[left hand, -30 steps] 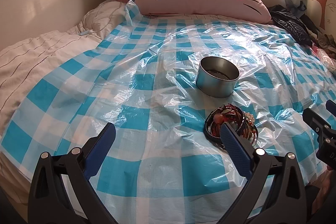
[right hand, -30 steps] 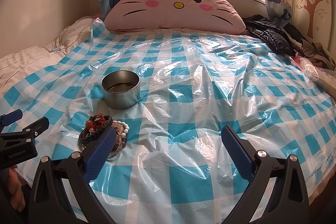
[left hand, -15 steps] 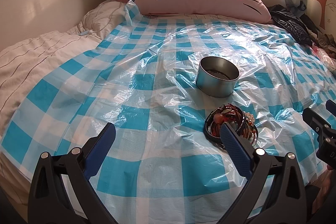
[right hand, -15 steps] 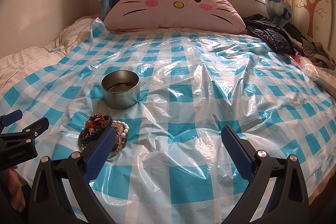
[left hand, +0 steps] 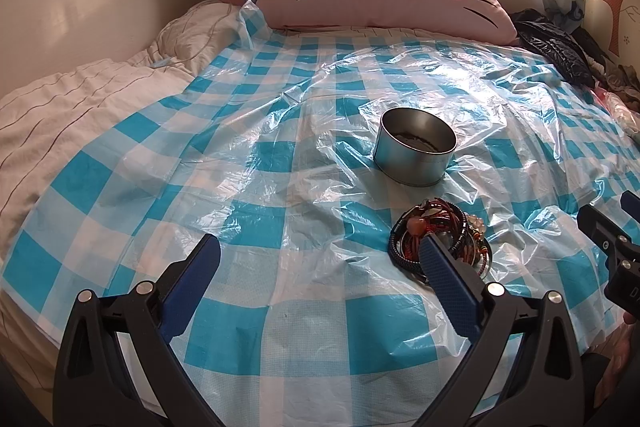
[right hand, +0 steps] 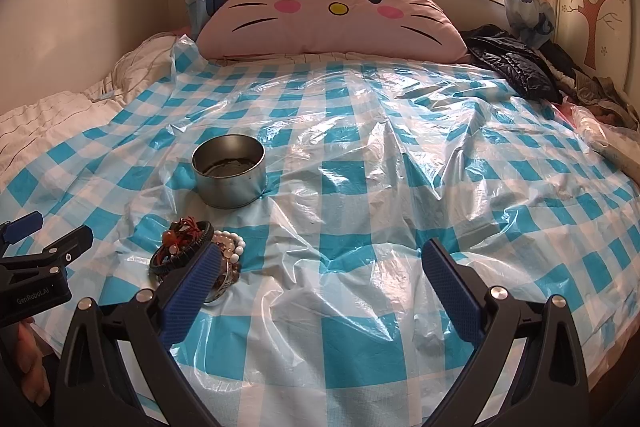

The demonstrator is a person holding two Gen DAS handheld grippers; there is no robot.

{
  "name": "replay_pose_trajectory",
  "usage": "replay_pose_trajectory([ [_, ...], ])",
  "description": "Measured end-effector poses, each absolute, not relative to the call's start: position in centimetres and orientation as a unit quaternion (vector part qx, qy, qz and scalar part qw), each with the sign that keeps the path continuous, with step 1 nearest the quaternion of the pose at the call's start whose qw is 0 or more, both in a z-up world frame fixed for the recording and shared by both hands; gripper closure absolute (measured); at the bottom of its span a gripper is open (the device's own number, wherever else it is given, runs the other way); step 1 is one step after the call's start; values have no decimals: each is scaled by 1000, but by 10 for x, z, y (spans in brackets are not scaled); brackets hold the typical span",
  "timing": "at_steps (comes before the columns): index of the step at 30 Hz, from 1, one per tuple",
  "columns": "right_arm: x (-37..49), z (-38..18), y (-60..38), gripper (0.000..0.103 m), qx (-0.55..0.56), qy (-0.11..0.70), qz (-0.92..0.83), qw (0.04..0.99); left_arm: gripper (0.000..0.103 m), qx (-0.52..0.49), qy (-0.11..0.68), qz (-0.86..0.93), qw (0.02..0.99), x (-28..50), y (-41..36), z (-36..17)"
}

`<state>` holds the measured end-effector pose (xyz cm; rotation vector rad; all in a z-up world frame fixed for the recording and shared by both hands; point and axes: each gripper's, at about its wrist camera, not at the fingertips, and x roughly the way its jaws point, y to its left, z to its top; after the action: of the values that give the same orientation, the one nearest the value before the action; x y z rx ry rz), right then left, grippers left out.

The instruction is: Organize jewelry

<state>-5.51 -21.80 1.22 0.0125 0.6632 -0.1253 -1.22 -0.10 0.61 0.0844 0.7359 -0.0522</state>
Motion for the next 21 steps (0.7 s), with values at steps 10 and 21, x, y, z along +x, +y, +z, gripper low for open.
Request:
replay_pose_trajectory([
  [10,-55,12,-218,7,7,325,-61,944,7,42,359,-26,932,-12,-1,6],
  [21,-58,15,-236,7,54,315,-62,946,7,92,372,-115,917,-10,-31,6],
])
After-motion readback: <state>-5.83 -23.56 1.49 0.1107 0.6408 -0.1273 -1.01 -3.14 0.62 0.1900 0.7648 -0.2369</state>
